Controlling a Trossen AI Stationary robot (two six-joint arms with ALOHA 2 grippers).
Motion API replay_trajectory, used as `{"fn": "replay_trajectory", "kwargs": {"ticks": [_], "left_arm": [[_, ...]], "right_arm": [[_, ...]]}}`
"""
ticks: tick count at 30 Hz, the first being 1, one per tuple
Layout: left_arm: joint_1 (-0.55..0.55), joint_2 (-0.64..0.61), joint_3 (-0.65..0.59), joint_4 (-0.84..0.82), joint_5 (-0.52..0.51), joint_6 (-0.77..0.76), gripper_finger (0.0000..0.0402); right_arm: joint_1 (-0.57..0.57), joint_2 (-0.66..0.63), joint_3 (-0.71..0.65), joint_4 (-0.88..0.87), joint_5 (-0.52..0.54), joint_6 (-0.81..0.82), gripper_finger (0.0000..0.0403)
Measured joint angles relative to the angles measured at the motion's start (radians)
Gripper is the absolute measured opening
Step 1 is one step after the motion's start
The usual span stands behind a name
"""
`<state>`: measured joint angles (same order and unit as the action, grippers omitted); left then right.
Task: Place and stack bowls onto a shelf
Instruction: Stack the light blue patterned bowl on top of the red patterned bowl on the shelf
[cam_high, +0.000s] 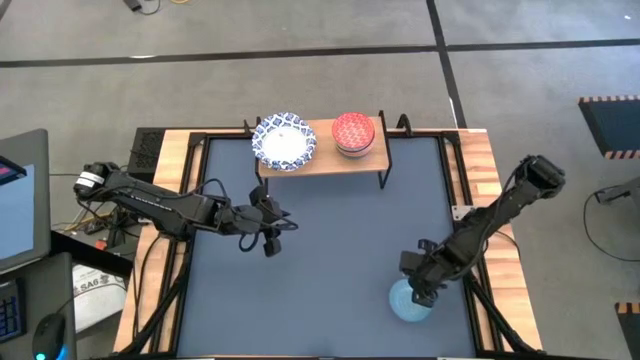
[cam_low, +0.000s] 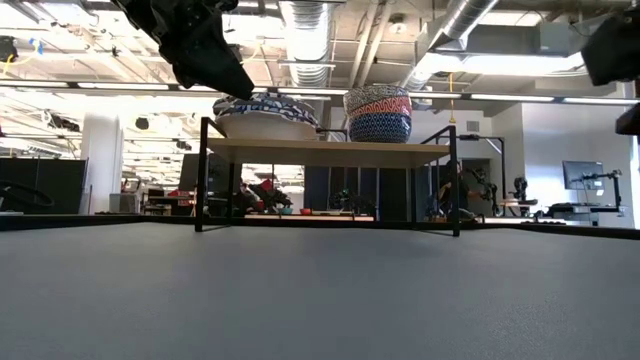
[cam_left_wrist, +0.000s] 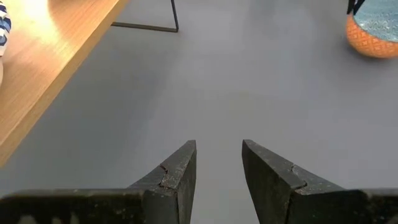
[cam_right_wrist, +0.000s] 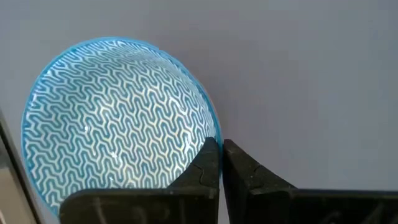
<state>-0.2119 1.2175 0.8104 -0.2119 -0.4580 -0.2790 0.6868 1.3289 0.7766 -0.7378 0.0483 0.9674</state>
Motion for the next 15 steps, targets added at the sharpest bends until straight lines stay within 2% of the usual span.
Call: {"fn": "replay_trajectory", "kwargs": {"ticks": [8,15], "left_arm": [[0.000,0.000,0.000,0.000,-0.001,-0.001,0.0116],[0.001,0.000,0.000,0.001,-0.002,0.004,0.0116]], "right_arm": [[-0.117,0.000,0.105,0.024,0.002,-0.203,0.0022],[-0.338,0.000,0.352,0.015,0.028,-0.495,0.0023]]}}
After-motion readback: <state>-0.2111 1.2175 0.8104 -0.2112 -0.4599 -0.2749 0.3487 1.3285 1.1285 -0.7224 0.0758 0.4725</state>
